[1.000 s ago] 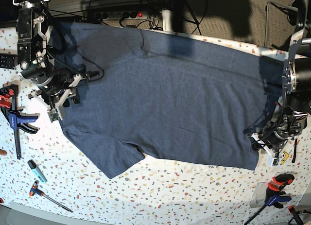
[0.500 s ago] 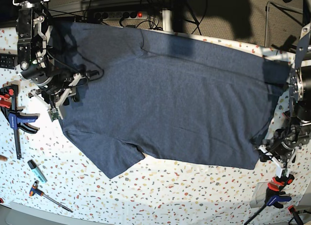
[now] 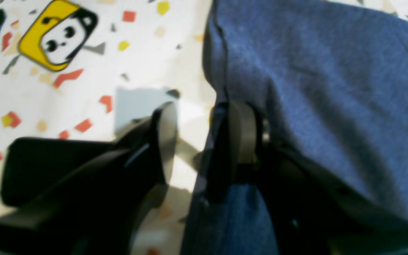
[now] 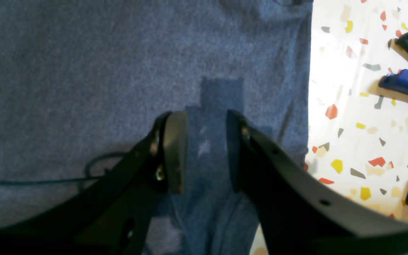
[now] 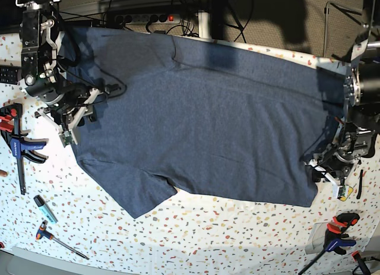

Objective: Fold the T-shirt properly

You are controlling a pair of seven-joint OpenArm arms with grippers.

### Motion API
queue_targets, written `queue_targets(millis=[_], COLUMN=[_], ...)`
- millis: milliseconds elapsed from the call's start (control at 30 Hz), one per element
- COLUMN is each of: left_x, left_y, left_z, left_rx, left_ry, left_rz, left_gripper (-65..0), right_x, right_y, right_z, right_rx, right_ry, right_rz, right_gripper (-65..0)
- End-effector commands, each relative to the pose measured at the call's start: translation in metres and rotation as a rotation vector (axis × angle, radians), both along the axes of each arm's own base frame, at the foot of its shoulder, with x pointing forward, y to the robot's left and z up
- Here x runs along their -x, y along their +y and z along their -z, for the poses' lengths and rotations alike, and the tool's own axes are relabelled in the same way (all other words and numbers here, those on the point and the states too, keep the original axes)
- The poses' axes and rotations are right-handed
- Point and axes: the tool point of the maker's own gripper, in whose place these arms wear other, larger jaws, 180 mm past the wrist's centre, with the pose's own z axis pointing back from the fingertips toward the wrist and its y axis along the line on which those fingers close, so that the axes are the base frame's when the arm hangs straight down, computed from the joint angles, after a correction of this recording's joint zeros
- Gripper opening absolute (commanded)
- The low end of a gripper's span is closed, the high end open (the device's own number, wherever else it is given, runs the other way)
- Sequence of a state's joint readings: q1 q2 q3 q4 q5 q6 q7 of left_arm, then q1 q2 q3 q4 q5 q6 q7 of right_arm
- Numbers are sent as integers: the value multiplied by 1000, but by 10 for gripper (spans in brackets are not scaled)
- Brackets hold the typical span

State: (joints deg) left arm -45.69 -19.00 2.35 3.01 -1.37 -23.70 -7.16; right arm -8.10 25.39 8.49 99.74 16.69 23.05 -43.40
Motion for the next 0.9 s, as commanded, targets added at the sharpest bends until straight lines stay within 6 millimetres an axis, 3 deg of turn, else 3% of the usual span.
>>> queue_targets(millis=[0,100,267,667,867], left_x=[-15,-15,-11,-5,-9], left_y=[1,-1,20,54,61], left_z=[-18,-18,-16,-22,-31], left_rx=[-2,1,-118,-155,-141], left_ry=[-45,-45,-20,-3,-25], left_rz=[1,4,-1,-42,-67], left_gripper=[-437,-450,-450,-450,-450], right_x=[-9,-9,-8,-9,-9], right_y=[-1,-1,-1,-1,-1], right_z=[-14,-14,-14,-14,-14], right_rx=[4,4,4,4,5], right_ry=[-47,-45,-45,-46,-45], right_rz=[-17,-16,-17,-17,-17], right_gripper=[-461,-461,-461,-461,-461])
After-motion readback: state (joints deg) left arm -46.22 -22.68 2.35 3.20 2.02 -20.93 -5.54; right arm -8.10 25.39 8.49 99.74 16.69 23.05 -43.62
